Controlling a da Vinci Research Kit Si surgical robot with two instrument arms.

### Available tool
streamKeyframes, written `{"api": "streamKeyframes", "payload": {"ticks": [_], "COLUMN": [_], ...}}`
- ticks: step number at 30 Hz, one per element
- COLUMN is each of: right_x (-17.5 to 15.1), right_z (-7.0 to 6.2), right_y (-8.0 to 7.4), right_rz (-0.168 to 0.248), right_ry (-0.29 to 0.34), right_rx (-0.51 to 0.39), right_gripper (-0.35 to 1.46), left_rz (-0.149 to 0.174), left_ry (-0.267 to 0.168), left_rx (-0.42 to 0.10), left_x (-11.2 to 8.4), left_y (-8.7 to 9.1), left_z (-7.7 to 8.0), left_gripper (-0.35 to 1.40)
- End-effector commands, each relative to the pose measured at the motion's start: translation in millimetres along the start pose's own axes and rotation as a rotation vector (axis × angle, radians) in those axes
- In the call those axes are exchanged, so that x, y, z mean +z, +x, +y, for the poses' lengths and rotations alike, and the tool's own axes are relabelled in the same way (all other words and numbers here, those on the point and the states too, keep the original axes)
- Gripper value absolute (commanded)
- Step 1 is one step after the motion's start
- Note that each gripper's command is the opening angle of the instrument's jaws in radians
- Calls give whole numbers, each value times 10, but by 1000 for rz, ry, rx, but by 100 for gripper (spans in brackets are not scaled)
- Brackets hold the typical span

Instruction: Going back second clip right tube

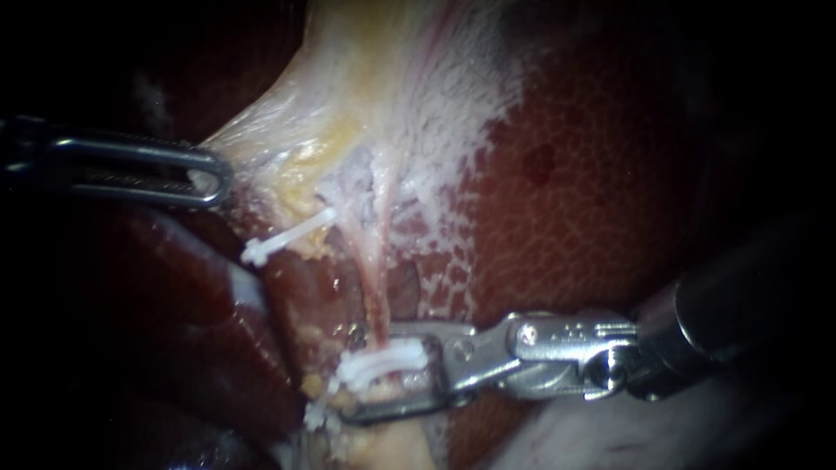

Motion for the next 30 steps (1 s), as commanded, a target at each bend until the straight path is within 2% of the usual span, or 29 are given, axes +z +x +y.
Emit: {"api": "streamKeyframes", "payload": {"ticks": [1, 7, 13, 18, 22, 30], "right_x": [-1, -16, -47, -72, -93, -150], "right_z": [1, 9, 27, 33, 33, 35], "right_y": [-1, -7, -14, -16, -9, 14], "right_rz": [0, 2, 9, 15, 17, 22], "right_ry": [-1, -4, -31, -55, -59, -89], "right_rx": [1, 2, 11, 26, 25, -91], "right_gripper": [60, 60, 60, 60, 60, 60], "left_rz": [0, 3, 2, 4, 4, 2], "left_ry": [-1, -3, -4, -6, -7, -9], "left_rx": [-1, 0, 1, 1, 1, 8], "left_x": [0, -1, 0, 1, 1, 3], "left_y": [0, 1, 3, 4, 4, 7], "left_z": [-1, 0, 0, -1, -1, -1], "left_gripper": [-35, -35, -35, -35, -35, -35]}}
